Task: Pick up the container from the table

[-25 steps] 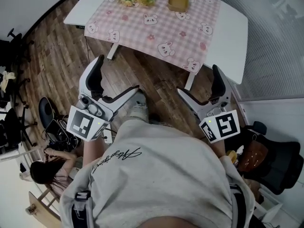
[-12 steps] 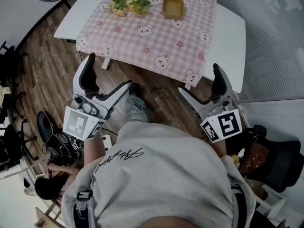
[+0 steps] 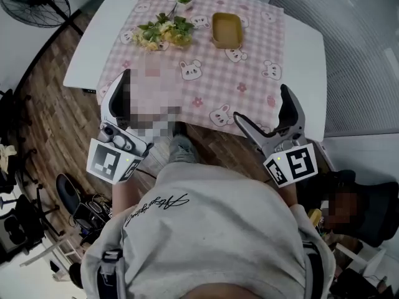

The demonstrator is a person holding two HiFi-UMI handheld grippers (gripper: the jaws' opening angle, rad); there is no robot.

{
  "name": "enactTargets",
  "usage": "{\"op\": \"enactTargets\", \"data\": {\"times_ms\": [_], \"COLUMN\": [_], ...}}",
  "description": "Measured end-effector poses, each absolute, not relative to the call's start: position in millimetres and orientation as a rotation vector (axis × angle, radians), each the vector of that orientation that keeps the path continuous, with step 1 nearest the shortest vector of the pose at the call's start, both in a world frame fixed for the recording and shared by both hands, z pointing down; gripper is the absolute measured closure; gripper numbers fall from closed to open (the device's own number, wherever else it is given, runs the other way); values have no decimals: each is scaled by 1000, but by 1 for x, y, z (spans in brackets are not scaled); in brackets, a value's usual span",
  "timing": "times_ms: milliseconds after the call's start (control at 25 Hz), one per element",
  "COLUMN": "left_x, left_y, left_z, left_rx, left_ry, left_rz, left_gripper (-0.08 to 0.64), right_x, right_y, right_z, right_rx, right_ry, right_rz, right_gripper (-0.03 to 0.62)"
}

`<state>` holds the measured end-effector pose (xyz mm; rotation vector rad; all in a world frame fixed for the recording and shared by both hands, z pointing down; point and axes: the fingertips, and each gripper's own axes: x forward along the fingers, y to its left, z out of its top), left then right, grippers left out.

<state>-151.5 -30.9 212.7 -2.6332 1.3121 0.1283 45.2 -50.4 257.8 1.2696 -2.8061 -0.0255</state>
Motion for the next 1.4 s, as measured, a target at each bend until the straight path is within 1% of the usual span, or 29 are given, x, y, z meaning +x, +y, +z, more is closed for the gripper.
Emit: {"op": "enactTargets", "data": {"times_ms": [320,600,840,1120,1400], "left_x": [-176,-192,-199,-210,-206], "left_y": [-130,-190,-219,-244,-259], "left_z": [204,200,191,217,219], "left_rx": [-2728,-2778,-2815,-2871,-2916], "left_ry": [1144,1043,955,908,829], "left_rz": [105,103,140,107,181], "left_gripper": [66,66,66,66,66], "right_x": [16,-5,-15,-26,-32], "right_y": [-130,-180,-205,-226,-236], "right_z": [249,242,245,250,259], "right_rx": [1426,1510,1555,1590,1598], "right_ry": [-2734,-2690,-2647,-2616,-2601], "right_rz": [10,18,35,42,60], "right_gripper": [43,44,44,44,44]}}
